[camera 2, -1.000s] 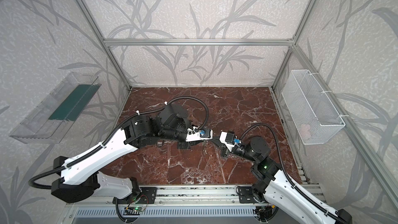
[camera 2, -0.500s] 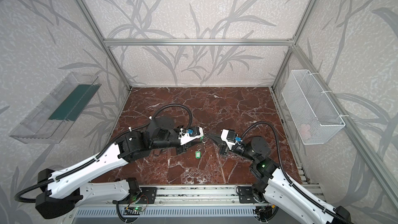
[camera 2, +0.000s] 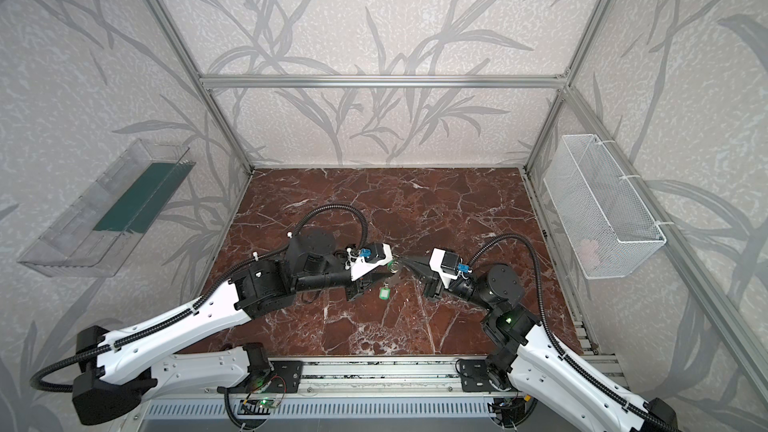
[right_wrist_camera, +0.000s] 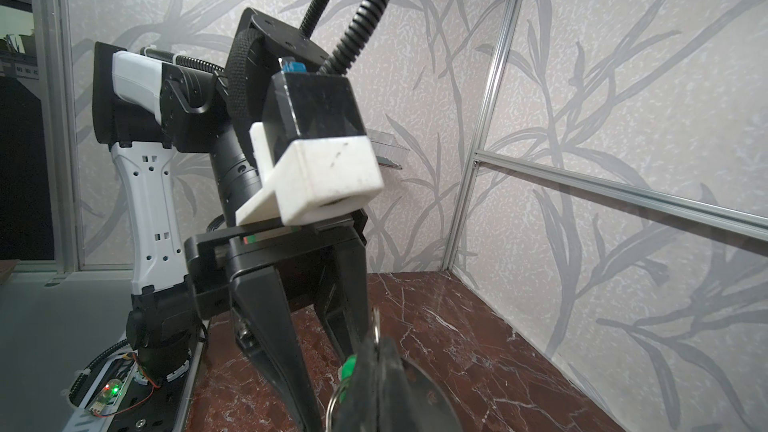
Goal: Put the keys on the keyring
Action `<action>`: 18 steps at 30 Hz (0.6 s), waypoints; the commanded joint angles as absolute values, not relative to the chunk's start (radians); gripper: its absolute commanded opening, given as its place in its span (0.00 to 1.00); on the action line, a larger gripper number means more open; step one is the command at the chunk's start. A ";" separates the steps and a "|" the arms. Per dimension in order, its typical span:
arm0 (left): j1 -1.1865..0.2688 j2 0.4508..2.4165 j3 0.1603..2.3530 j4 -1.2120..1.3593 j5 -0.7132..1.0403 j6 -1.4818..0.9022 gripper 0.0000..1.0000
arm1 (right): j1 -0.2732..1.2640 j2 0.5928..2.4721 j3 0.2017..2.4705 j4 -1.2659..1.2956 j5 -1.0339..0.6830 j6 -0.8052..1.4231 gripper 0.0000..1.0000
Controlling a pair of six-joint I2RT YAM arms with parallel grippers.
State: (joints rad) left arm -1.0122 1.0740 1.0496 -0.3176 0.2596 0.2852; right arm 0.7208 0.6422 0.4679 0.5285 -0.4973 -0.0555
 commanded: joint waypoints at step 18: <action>-1.013 1.038 1.012 -0.277 0.262 0.272 0.43 | 0.720 0.658 0.492 0.597 -0.498 -0.040 0.00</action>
